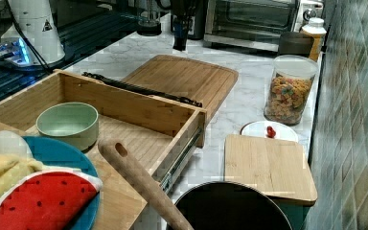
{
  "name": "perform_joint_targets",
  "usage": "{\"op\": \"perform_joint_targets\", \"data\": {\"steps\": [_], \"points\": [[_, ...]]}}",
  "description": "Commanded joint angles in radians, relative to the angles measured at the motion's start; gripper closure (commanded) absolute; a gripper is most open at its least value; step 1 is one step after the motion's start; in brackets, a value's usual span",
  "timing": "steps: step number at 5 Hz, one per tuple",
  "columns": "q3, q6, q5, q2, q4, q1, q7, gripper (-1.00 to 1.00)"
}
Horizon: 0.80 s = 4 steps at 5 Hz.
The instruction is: Close the drawer.
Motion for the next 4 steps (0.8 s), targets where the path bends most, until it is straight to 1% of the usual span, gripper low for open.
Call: {"op": "perform_joint_targets", "data": {"steps": [1, 2, 3, 4], "points": [[-0.01, 0.13, -0.085, 0.075, -0.065, 0.002, 0.051, 1.0], [-0.024, 0.197, -0.099, 0.125, -0.072, -0.014, 0.07, 1.0], [-0.051, 0.2, -0.121, 0.14, -0.075, -0.008, 0.088, 1.0], [-0.07, 0.229, -0.135, 0.129, -0.092, -0.015, 0.068, 1.0]]}}
